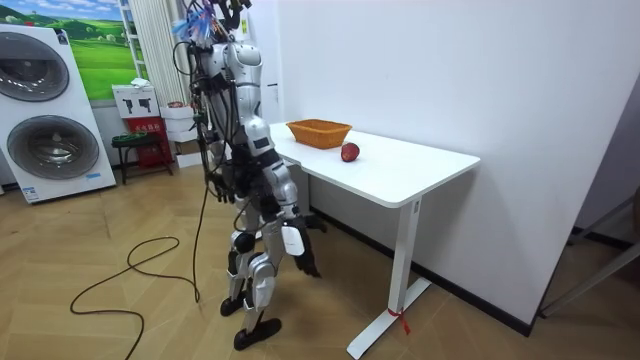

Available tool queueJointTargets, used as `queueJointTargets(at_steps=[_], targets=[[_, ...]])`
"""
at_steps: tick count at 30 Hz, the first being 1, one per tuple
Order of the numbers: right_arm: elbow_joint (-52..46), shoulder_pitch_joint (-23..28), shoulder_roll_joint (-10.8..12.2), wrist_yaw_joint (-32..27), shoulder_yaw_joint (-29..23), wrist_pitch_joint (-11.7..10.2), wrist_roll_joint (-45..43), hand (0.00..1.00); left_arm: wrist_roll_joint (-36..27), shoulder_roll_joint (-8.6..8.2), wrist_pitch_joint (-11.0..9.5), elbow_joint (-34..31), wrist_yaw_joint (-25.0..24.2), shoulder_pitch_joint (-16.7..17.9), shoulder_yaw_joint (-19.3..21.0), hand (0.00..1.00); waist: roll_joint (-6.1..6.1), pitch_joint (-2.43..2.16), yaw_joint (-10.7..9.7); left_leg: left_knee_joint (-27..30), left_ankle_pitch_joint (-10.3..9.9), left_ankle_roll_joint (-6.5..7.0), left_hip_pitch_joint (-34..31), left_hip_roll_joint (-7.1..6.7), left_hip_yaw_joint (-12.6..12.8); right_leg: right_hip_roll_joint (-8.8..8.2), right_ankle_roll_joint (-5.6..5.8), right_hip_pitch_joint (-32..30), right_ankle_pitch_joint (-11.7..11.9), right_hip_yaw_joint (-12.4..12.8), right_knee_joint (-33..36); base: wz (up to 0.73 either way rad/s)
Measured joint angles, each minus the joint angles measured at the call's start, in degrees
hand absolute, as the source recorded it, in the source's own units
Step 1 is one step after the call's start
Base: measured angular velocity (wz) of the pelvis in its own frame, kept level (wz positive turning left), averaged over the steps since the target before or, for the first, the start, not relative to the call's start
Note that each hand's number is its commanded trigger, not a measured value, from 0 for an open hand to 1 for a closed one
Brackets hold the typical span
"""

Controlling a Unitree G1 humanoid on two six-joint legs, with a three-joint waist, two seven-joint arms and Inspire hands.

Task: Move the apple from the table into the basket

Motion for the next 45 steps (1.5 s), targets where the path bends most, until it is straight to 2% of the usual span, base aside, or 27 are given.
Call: queueJointTargets(at_steps=[1, 2, 4, 5, 8, 12, 16, 19, 23, 25, 28, 30, 33, 37, 39, 45], targets=[[-2.3, 0.3, 0.0, -1.9, -1.8, -1.0, 2.3, 0.00, 0.0, 0.44, -0.6, -0.1, 0.5, 0.3, 0.6, 0.00, -0.22, -0.01, -0.1, -0.1, 0.0, 0.00, 0.1, -0.03, 0.1, -0.01, 0.00, 0.1, 0.0, 0.0, 0.0, 0.00], [-3.6, 0.4, 0.0, -2.9, -2.6, -1.5, 3.3, 0.00, 0.0, 0.61, -0.8, -0.5, 0.8, 0.6, 0.7, 0.00, -0.31, 0.00, -0.2, -0.2, 0.0, 0.00, 0.1, -0.02, 0.1, 0.00, 0.00, 0.0, 0.0, 0.0, 0.0, 0.00], [-6.6, -0.2, -0.2, -6.2, -5.8, -3.8, 5.9, 0.00, 0.1, 0.89, -1.0, -0.9, 1.3, 0.9, 1.7, 0.00, -0.36, -0.05, -0.9, -0.6, 0.0, 0.00, 0.1, -0.04, 0.1, 0.02, 0.09, -0.1, 0.1, 0.1, 0.0, 0.00], [-7.4, -0.3, -0.2, -7.1, -6.6, -4.2, 6.2, 0.00, 0.2, 0.89, -1.0, -0.9, 1.5, 0.9, 2.0, 0.00, -0.35, -0.09, -1.0, -0.7, 0.0, 0.00, 0.1, -0.04, 0.1, 0.04, 0.10, -0.1, 0.1, 0.2, 0.0, -0.04], [-12.6, -0.5, -0.2, -12.5, -8.1, -5.4, 5.7, 0.00, 0.6, 0.89, -1.1, -1.8, 2.2, 0.9, 2.8, 0.00, -0.30, -0.14, -1.3, -0.7, 0.0, 0.00, 0.0, -0.04, 0.2, 0.04, 0.13, -0.1, 0.1, 0.4, 0.0, -0.01], [-22.5, 0.2, -0.2, -21.7, -8.8, -8.2, 4.5, 0.00, 0.7, 1.02, -2.7, -2.1, 3.7, 1.0, 3.1, 0.00, -0.17, -0.36, -1.2, -0.6, 0.0, 0.04, -0.4, -0.03, 0.4, 0.06, 0.14, -0.8, 0.1, 0.7, 0.2, -0.03], [-31.6, -0.1, -0.3, -30.1, -9.3, -11.5, -1.3, 0.00, 0.6, 1.08, -3.3, -1.5, 4.8, 1.2, 3.2, 0.00, -0.32, -0.47, -1.0, -0.6, 0.1, 0.20, -1.2, -0.02, 0.5, 0.05, 0.14, -1.9, 0.1, 0.8, 1.0, -0.01], [-35.8, -0.3, -0.5, -35.5, -9.2, -12.7, -5.4, 0.00, 0.7, 1.09, -3.3, -1.5, 4.8, 1.3, 3.1, 0.00, -0.56, -0.63, -1.0, -0.4, 0.2, 0.31, -1.7, -0.08, 0.3, -0.02, 0.22, -2.2, 0.2, 0.5, 1.0, 0.04], [-38.3, -1.6, -0.6, -41.2, -9.2, -14.1, -11.9, 0.00, 0.7, 1.15, -3.3, -1.5, 4.8, 1.3, 2.8, 0.00, -0.53, -0.61, -0.8, -0.3, 0.3, 0.41, -2.0, -0.12, 0.0, -0.06, 0.28, -2.3, 0.3, 0.2, 0.9, 0.04], [-43.9, -1.4, -0.7, -45.7, -9.2, -14.3, -17.2, 0.00, 0.7, 1.16, -3.3, -1.6, 4.8, 1.3, 2.7, 0.00, -0.20, -0.71, -0.8, -0.4, 0.5, 0.51, -2.6, -0.26, -0.1, -0.15, 0.33, -2.9, 0.3, 0.2, 0.9, 0.00], [-48.2, -1.8, -2.1, -49.8, -8.9, -15.5, -26.0, 0.00, 0.7, 1.23, -3.3, -1.6, 4.9, 1.2, 2.3, 0.00, -0.01, -0.86, -0.5, -0.8, 0.9, 0.67, -2.9, -0.51, -0.2, -0.35, 0.48, -3.6, 0.5, 0.1, 1.1, 0.01], [-49.4, -1.7, -3.2, -50.8, -8.4, -16.0, -32.6, 0.00, 0.7, 1.40, -3.5, -1.7, 5.0, 1.1, 2.2, 0.00, -0.18, -0.89, -0.1, -1.4, 1.1, 0.71, -2.8, -0.65, -0.2, -0.46, 0.52, -3.6, 0.5, 0.0, 1.1, 0.00], [-56.4, -1.0, -3.6, -51.6, -8.0, -16.0, -41.5, 0.00, 0.9, 1.48, -3.5, -2.8, 4.6, 1.2, 1.0, 0.00, -0.17, -0.83, 0.7, -1.8, 1.4, 0.78, -2.9, -0.78, -0.2, -0.57, 0.61, -4.1, 0.6, 0.2, 1.0, -0.01], [-61.2, -1.0, -4.2, -49.7, -3.6, -16.4, -58.0, 0.00, 2.6, 1.58, -3.5, -3.4, 4.3, 0.9, -0.9, 0.00, 0.06, -0.73, 1.6, -1.8, 1.5, 0.77, -2.8, -0.61, 0.1, -0.50, 0.52, -4.2, 0.8, 0.2, 0.9, -0.03], [-61.2, -1.0, -4.3, -47.8, -0.8, -16.4, -60.7, 0.00, 2.6, 1.60, -3.5, -3.4, 4.3, 0.7, -2.1, 0.00, -0.03, -0.60, 2.1, -1.8, 1.5, 0.77, -2.8, -0.60, 0.1, -0.50, 0.55, -4.1, 0.9, 0.2, 0.9, 0.00], [-61.2, -0.5, -4.3, -38.0, 8.3, -15.9, -60.8, 0.00, 2.5, 1.90, -3.5, -3.4, 4.3, 0.5, -4.0, 0.00, -0.12, -0.24, 3.1, -1.9, 1.5, 0.82, -2.7, -0.64, 0.0, -0.55, 0.60, -4.1, 0.9, 0.1, 0.8, 0.00]])
